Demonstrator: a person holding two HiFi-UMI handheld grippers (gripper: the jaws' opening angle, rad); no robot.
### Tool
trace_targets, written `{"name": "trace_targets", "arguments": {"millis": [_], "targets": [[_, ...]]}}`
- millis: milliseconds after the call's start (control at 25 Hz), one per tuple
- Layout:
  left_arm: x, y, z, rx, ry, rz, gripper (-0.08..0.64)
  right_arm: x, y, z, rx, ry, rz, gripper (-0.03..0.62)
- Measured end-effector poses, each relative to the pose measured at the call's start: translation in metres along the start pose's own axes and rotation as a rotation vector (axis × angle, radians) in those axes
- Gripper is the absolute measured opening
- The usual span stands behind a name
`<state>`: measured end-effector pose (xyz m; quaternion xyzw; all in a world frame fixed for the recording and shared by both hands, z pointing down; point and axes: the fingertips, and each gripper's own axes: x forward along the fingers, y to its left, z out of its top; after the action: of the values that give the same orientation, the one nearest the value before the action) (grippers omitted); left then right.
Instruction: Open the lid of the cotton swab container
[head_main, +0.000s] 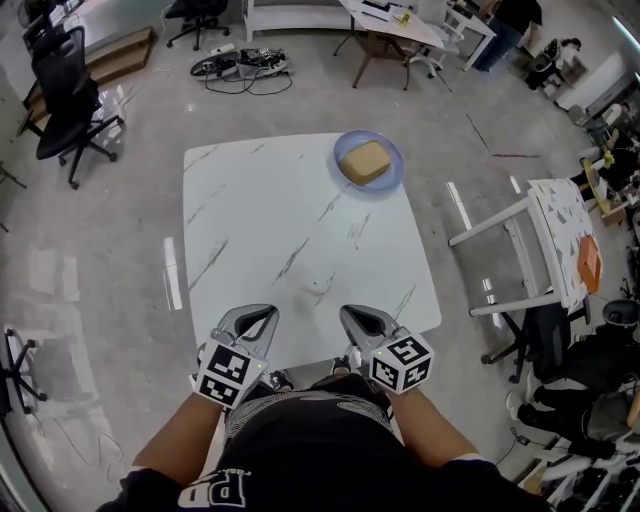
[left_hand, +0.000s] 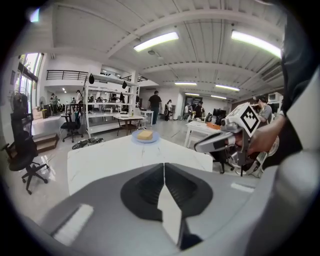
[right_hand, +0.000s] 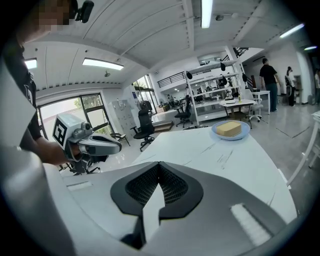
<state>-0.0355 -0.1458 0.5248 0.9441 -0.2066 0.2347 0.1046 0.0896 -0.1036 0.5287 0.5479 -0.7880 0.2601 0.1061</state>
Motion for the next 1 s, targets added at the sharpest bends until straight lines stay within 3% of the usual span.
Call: {"name": "trace_targets", "arguments": {"millis": [640, 1000], "targets": [[0.025, -0.016, 0.006, -0.045, -0.006, 0.159, 0.061, -0.001, -0.032, 0.019, -0.079, 0.016, 0.137, 0.000], [0.026, -0.024, 0.018, -0.033, -0.016, 0.192, 0.063, -0.012, -0.037, 0.019, -0.087, 0.015, 0.176, 0.000]]}}
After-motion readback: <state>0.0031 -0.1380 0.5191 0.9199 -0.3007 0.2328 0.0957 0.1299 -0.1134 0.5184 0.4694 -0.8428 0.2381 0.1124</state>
